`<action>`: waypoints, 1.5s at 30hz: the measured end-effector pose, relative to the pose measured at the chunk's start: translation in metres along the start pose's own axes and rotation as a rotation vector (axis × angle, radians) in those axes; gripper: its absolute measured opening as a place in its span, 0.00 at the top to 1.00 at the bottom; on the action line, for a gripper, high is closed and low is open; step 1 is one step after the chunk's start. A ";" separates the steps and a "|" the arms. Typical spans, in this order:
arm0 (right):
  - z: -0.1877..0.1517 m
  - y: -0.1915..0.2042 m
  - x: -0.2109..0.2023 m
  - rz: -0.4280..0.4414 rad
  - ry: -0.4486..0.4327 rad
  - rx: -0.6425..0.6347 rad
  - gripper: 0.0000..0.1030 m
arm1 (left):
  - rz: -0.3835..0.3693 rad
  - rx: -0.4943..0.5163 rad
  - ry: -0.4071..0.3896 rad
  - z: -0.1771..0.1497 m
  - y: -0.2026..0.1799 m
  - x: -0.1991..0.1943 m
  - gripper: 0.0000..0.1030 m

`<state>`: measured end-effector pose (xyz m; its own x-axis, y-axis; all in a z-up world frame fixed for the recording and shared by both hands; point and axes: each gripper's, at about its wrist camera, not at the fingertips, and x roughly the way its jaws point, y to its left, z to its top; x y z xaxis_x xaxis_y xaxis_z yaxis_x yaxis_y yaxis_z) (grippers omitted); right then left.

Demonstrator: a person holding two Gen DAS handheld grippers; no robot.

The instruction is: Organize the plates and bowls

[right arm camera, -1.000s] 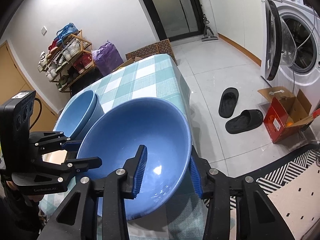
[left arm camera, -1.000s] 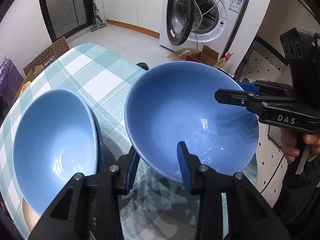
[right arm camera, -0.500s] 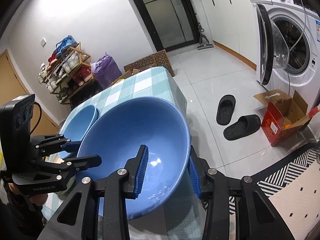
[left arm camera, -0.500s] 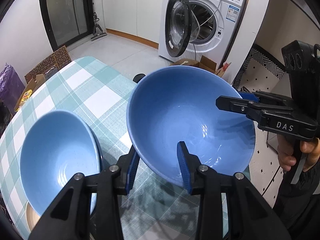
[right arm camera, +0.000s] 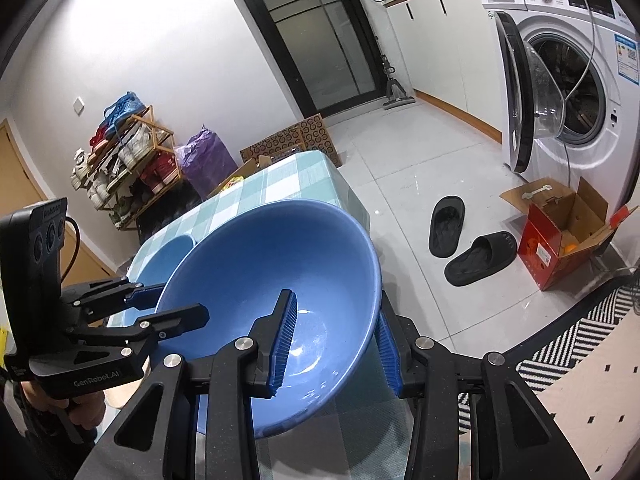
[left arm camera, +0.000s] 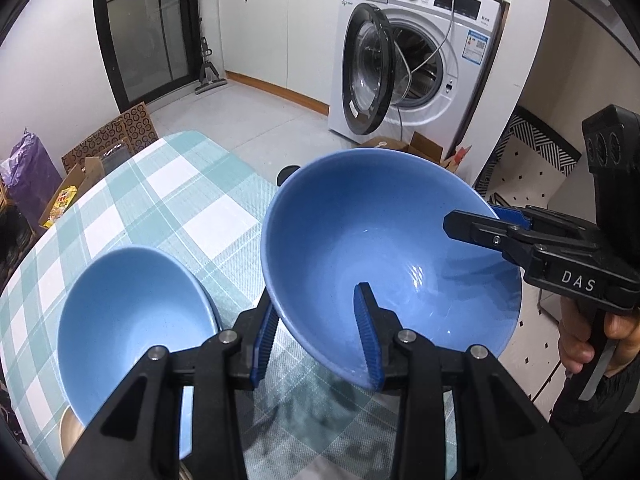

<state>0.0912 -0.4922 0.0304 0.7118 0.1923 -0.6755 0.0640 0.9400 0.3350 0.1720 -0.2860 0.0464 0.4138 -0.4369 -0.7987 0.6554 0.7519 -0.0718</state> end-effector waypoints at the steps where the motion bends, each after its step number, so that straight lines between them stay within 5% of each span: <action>1: 0.000 0.002 -0.002 -0.006 -0.005 -0.003 0.61 | -0.002 -0.001 -0.005 0.000 0.001 -0.001 0.65; 23: 0.036 0.076 -0.016 -0.042 -0.085 -0.099 0.61 | 0.016 -0.063 -0.132 0.006 0.054 -0.045 0.64; 45: 0.036 0.198 0.032 0.039 -0.031 -0.304 0.61 | 0.127 -0.256 -0.214 -0.048 0.139 -0.088 0.65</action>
<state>0.1517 -0.3105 0.0987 0.7312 0.2255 -0.6438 -0.1729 0.9742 0.1449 0.1967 -0.1191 0.0780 0.6221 -0.4055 -0.6698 0.4224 0.8941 -0.1491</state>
